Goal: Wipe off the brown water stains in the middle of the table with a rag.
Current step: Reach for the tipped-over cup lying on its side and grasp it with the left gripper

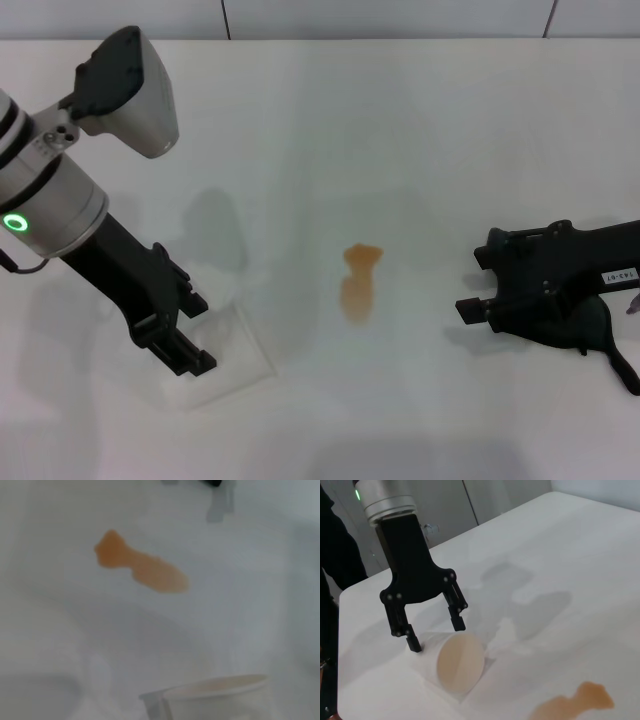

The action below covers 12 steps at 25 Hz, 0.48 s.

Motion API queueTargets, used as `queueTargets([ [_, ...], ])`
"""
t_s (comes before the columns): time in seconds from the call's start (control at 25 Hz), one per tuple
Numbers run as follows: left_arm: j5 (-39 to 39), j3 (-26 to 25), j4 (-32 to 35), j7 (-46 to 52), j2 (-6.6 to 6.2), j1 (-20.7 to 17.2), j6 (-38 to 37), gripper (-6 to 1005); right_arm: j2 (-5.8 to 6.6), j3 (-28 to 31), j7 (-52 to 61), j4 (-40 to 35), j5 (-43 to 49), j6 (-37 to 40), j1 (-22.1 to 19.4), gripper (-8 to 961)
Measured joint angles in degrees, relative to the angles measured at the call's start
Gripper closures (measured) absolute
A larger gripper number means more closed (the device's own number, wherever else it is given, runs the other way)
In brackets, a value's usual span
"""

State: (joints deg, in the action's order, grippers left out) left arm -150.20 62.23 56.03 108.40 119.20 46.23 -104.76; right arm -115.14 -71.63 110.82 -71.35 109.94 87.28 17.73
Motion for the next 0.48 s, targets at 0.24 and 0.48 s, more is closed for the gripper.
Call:
queueTargets([
  [0.24,0.43,0.00,-1.06,0.06,0.13,0.08,0.69,299,0.00,-0.14,0.00,0.00,0.00,0.00,0.03,128],
  [0.48,1.24,0.01,-2.39,-0.22,0.15,0.25,1.44,301,0.00,-0.24,0.00,-0.01,0.00,0.00,0.12,128],
])
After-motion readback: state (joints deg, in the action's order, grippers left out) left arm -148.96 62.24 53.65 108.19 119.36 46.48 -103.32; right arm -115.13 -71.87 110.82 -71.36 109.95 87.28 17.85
